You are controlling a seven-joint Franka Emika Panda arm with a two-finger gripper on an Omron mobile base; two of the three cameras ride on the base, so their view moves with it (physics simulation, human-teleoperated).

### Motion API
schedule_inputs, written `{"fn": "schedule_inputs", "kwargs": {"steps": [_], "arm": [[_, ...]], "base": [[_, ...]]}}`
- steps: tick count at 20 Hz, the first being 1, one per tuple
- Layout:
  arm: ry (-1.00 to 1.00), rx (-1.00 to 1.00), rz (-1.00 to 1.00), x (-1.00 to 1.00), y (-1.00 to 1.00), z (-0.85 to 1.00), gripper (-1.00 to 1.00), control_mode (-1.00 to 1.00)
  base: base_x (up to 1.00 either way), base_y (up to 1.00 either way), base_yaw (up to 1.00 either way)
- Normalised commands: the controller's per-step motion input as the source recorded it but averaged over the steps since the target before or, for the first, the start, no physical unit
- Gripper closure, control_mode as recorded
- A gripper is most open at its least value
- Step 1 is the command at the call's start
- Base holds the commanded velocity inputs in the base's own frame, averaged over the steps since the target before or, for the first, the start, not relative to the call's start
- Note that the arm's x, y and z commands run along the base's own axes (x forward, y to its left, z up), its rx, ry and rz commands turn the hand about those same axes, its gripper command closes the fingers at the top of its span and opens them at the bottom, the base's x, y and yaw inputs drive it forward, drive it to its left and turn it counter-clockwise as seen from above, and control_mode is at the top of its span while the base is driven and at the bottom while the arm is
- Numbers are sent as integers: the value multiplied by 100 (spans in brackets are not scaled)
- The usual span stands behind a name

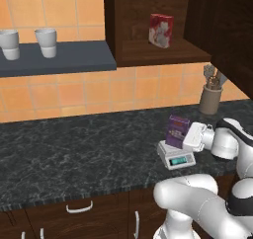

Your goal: Pick the cereal and place it on the digital scale for weighing, and close the cabinet.

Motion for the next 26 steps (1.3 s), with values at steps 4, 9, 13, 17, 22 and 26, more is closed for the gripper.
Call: {"fn": "schedule_inputs", "kwargs": {"steps": [4,9,13,17,22,26], "arm": [[-2,0,0,-10,0,0,-100,-100],[-2,0,0,-8,-18,0,-100,-100],[-7,2,0,-34,-52,0,-100,-100],[-18,3,0,-52,-43,6,-100,-100],[-31,6,0,-63,-57,53,-100,-100],[-19,7,0,-43,-65,59,-100,-100]], "base": [[0,0,0],[0,0,0],[0,0,0],[0,0,0],[0,0,0],[0,0,0]]}}
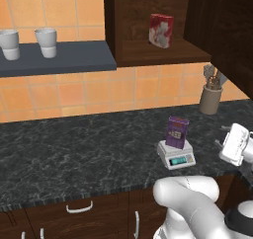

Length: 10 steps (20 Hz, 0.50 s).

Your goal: Pick the cereal and place it on the digital scale for weighing, and close the cabinet.

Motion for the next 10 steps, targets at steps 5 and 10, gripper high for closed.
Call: {"fn": "schedule_inputs", "kwargs": {"steps": [5,10], "arm": [[-25,8,0,-30,-77,77,-100,-100],[-16,6,0,-2,-56,81,-100,-100]], "base": [[0,0,0],[0,0,0]]}}
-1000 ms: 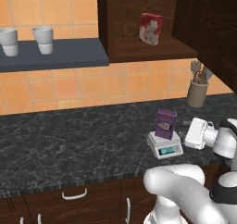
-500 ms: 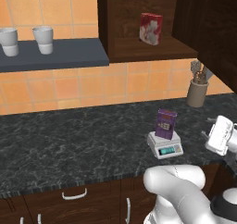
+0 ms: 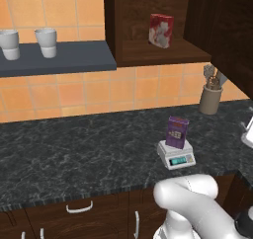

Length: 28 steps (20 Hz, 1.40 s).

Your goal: Pick the cereal and place it on the digital scale for weighing, and close the cabinet.

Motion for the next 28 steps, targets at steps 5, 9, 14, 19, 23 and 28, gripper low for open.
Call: {"fn": "schedule_inputs", "kwargs": {"steps": [5,9,14,19,23,28], "arm": [[-3,8,0,12,-54,64,-100,-100],[-15,1,0,11,-7,65,-100,-100],[-24,-2,0,9,45,91,-100,-100],[-18,-2,0,0,38,100,-100,-100],[-13,-9,0,-2,79,98,-100,-100],[0,-25,0,-14,100,61,-100,-100]], "base": [[0,0,0],[0,0,0],[0,0,0],[0,0,0],[0,0,0],[0,0,0]]}}
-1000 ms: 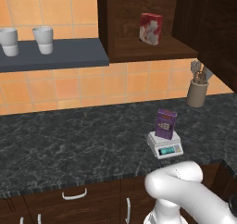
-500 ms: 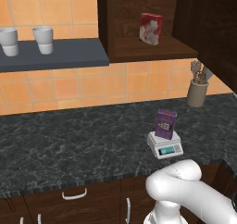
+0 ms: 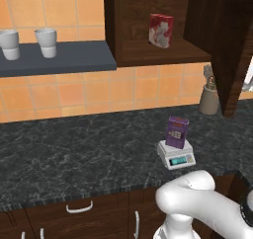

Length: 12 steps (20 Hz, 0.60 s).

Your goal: Pick the cereal and place it on the digital scale for weighing, and close the cabinet.

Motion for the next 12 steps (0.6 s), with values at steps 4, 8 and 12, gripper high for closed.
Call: {"fn": "schedule_inputs", "kwargs": {"steps": [4,8,12], "arm": [[0,-31,-15,43,100,3,-100,-100],[-4,-29,-29,82,100,-1,-100,-100],[0,-22,-30,100,100,-12,-100,-100]], "base": [[0,0,0],[0,0,0],[0,0,0]]}}
